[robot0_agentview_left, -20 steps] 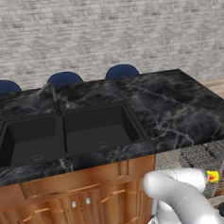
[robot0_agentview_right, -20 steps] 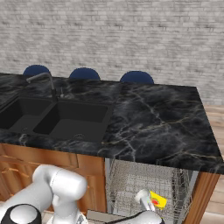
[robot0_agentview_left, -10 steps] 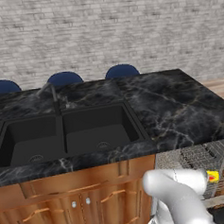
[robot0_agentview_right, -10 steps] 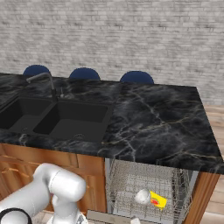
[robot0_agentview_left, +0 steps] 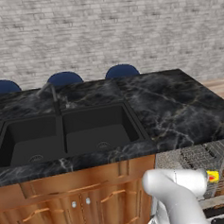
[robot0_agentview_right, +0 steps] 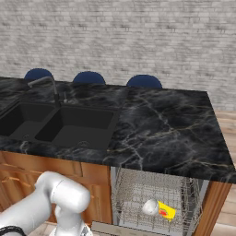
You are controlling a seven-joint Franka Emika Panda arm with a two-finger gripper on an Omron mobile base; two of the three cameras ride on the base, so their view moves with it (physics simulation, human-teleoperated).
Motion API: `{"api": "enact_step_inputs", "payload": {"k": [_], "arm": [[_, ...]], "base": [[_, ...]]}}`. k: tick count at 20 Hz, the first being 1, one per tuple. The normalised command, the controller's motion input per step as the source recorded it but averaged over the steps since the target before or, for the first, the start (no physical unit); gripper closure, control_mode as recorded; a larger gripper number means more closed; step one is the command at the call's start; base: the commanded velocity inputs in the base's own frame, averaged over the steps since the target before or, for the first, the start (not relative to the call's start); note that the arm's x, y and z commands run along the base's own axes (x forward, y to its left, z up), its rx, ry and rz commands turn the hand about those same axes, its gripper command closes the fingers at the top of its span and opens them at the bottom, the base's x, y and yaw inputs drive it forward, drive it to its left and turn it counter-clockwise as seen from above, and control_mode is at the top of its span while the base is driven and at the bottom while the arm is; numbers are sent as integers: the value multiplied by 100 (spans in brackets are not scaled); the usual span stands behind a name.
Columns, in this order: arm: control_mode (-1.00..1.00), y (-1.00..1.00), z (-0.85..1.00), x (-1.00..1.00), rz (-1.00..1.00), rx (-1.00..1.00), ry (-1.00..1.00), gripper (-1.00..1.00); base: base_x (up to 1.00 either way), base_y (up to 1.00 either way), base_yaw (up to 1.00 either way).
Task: Pick up the cup and bowl from the counter, place them in the dishwasher, and close the dishwasher door.
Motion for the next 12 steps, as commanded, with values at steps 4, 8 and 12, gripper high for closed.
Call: {"api": "enact_step_inputs", "payload": {"k": [4, 8, 12], "arm": [[-100, 8, -30, -10, 0, -12, -13, -100], [-100, 0, -29, -5, 0, -10, -12, -100], [-100, 0, -36, 0, 0, -7, -9, -100]], "base": [[0, 0, 0], [0, 0, 0], [0, 0, 0]]}}
